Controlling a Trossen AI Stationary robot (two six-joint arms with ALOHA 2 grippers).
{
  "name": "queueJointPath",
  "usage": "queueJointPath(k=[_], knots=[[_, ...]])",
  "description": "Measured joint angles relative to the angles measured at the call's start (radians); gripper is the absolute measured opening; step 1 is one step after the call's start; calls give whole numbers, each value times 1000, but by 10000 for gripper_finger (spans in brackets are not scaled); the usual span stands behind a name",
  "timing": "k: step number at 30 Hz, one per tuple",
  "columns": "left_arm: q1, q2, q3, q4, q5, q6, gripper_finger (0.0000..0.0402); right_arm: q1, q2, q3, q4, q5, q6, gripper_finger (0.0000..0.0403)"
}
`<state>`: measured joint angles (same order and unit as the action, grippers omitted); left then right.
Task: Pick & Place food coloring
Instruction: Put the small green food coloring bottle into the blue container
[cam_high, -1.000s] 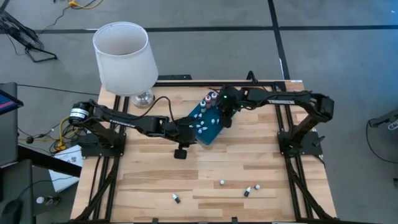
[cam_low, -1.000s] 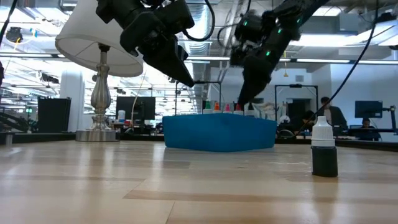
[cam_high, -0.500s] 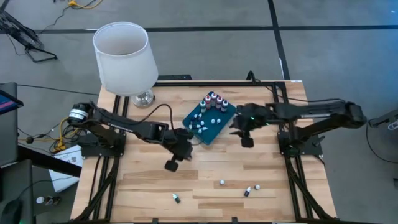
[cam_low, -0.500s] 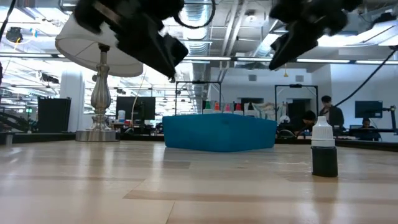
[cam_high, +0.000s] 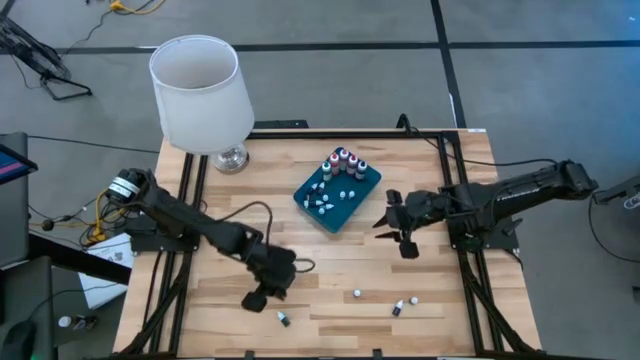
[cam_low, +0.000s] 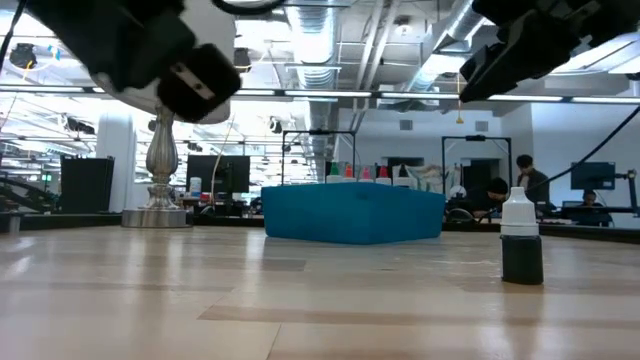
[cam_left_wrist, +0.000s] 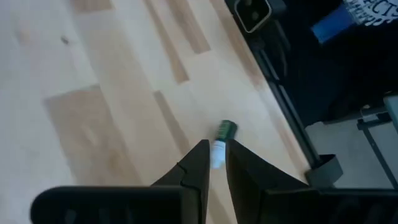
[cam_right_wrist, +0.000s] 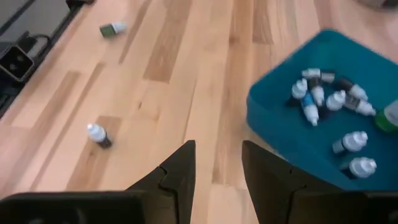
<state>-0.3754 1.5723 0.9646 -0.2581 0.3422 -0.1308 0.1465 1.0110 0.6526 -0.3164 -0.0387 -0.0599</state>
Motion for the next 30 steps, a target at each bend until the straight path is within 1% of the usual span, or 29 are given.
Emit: queueJointPath(k=[5, 9, 14, 19, 26, 30], knots=[[-88, 0, -24, 31, -66, -76, 41, 58, 24, -33, 108, 43, 7, 120], [-140, 0, -72, 119, -128, -79, 41, 77, 25, -37, 144, 46, 1, 120], [-177, 0, -156, 254, -236, -112, 41, 97, 22, -37, 152, 49, 38, 120], [-203, 0, -212, 307, -301, -109, 41, 112, 22, -36, 178, 48, 35, 120], [-215, 1, -227, 347, -311, -28, 41, 112, 22, -36, 171, 48, 27, 120], [-212, 1, -227, 354, -253, -18, 41, 100, 22, -36, 168, 47, 25, 120]])
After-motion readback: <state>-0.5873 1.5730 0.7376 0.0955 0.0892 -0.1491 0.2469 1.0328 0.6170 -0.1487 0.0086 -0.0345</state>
